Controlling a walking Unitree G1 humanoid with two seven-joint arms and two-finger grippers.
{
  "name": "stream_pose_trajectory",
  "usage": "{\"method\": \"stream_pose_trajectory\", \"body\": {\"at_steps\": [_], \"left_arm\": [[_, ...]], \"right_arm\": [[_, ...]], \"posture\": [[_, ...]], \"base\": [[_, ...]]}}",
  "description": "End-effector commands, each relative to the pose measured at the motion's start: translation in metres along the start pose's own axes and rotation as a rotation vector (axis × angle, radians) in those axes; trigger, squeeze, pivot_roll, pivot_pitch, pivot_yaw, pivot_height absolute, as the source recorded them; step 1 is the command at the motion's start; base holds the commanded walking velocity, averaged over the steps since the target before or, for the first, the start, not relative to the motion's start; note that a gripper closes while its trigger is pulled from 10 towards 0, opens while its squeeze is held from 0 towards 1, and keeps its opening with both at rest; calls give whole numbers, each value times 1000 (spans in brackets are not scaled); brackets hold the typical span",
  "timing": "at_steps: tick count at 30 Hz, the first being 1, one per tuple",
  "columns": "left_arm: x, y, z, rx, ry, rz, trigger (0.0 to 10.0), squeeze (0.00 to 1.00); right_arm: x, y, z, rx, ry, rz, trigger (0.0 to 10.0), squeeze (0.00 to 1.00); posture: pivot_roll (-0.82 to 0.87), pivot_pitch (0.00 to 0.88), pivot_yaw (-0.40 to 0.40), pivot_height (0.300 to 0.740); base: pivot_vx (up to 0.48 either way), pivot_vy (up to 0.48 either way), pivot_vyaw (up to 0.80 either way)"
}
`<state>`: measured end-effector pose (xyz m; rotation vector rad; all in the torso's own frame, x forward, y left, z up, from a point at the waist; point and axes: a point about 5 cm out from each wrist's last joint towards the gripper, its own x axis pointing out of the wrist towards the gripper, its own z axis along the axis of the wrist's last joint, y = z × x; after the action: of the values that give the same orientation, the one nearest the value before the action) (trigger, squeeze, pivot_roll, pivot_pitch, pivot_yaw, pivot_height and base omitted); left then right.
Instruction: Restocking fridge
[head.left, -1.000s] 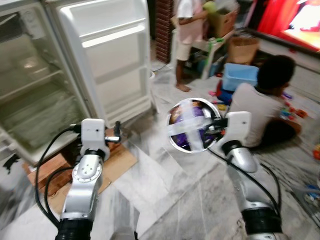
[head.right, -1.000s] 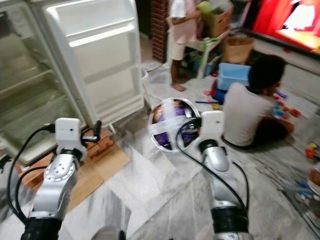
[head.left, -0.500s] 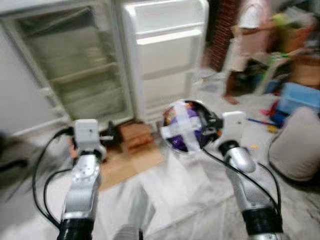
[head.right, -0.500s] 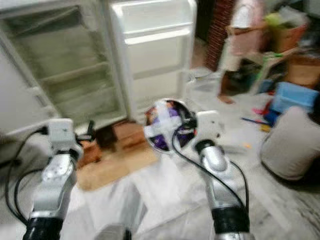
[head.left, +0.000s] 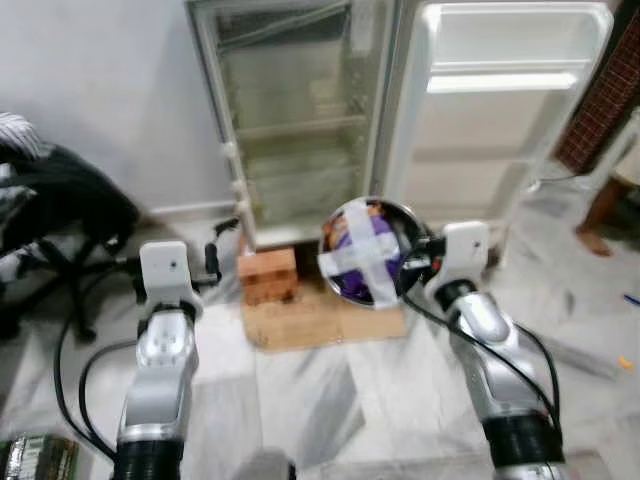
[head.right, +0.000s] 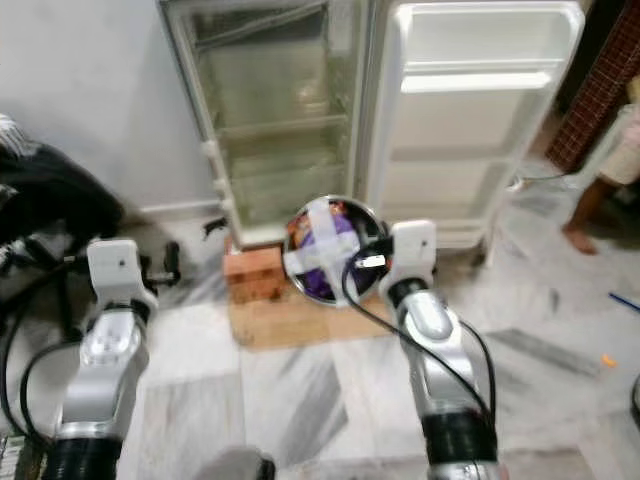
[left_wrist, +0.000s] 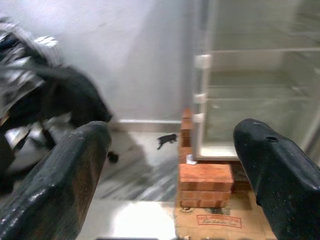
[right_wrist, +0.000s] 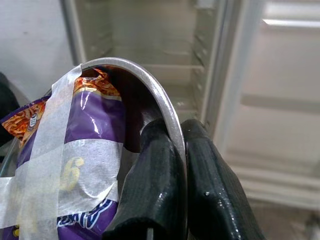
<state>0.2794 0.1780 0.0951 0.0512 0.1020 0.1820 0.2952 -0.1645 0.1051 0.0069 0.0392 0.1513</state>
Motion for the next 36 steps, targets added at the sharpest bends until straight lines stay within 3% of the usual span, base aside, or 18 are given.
{"method": "stream_pose_trajectory", "body": {"at_steps": [1, 22, 25, 28, 36], "left_arm": [[1, 9, -2, -14, 14, 20, 10000, 0], [1, 8, -1, -31, 6, -4, 10000, 0], [2, 9, 5, -53, -39, 29, 10000, 0], [3, 8, 4, -79, -16, 18, 10000, 0], [1, 9, -1, -76, 11, 29, 10000, 0]], "right_arm": [[4, 10, 11, 16, -51, 40, 10000, 0], [6, 9, 11, 41, -51, 43, 10000, 0], [6, 10, 12, 48, -54, 39, 10000, 0], [6, 10, 10, 47, -50, 37, 10000, 0], [6, 11, 9, 51, -41, 43, 10000, 0]], "posture": [[44, 0, -19, 740], [46, 0, -25, 740], [45, 0, -23, 740], [46, 0, -24, 740], [44, 0, -24, 740]], "base": [[311, 0, 775], [433, 0, 37], [450, 0, 0], [425, 0, 0], [219, 363, 0]]}}
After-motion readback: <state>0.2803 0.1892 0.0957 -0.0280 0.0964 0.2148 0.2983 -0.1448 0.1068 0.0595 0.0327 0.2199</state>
